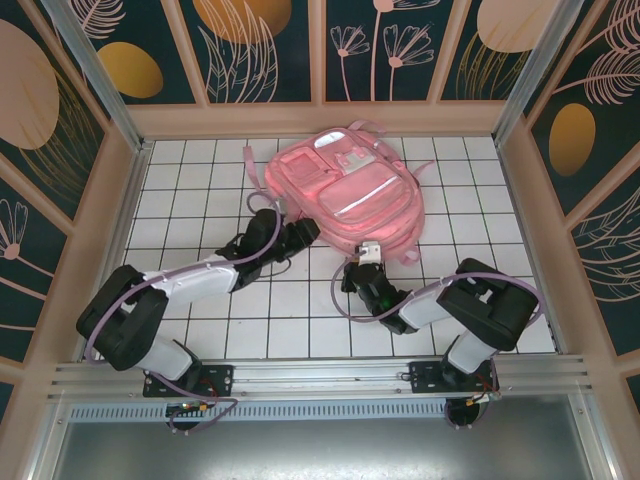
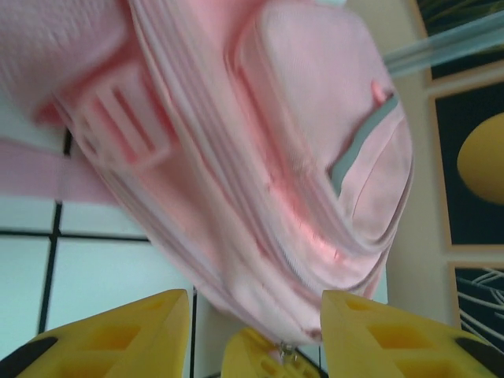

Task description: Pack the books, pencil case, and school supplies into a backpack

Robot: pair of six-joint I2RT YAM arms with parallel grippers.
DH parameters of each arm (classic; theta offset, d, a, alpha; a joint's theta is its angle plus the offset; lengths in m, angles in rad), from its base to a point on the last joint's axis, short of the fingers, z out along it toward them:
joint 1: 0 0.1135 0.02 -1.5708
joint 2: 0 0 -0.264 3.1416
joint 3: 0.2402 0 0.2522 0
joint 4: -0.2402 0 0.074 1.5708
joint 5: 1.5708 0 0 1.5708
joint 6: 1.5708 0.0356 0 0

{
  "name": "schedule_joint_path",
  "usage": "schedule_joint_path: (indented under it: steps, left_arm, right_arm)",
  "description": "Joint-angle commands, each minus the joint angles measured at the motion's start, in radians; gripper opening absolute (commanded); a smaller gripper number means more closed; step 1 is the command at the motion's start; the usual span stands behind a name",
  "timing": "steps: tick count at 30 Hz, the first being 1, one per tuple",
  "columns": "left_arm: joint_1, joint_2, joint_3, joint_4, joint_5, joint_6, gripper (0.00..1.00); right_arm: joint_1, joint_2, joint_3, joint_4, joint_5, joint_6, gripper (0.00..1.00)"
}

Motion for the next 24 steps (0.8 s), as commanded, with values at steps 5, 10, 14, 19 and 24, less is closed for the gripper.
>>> schedule_joint_path:
  steps: [5, 10, 14, 19, 24]
  left_arm:
    - [-0.075, 0.167, 0.003, 0.187, 0.022, -0.140, 0.56]
    - [-0.110, 0.308, 0.058, 0.282, 0.004, -0.198, 0.60]
    - [-0.115, 0.375, 0.106, 0.308, -0.011, -0.224, 0.56]
    - [-0.117, 0.376, 0.120, 0.299, -0.050, -0.220, 0.12]
    - [-0.113, 0.297, 0.106, 0.171, -0.134, -0.174, 0.00]
  right_arm:
    - [0.055, -0.106, -0.042, 0.049, 0.014, -0.043, 0.00]
    - [0.060, -0.144, -0.075, 0.054, 0.014, -0.037, 0.00]
    - [0.064, -0.159, -0.100, 0.066, 0.021, -0.027, 0.00]
    - [0.062, -0.166, -0.116, 0.069, 0.028, -0.025, 0.00]
    - [0.031, -0.181, -0.146, 0.060, 0.039, -0.022, 0.00]
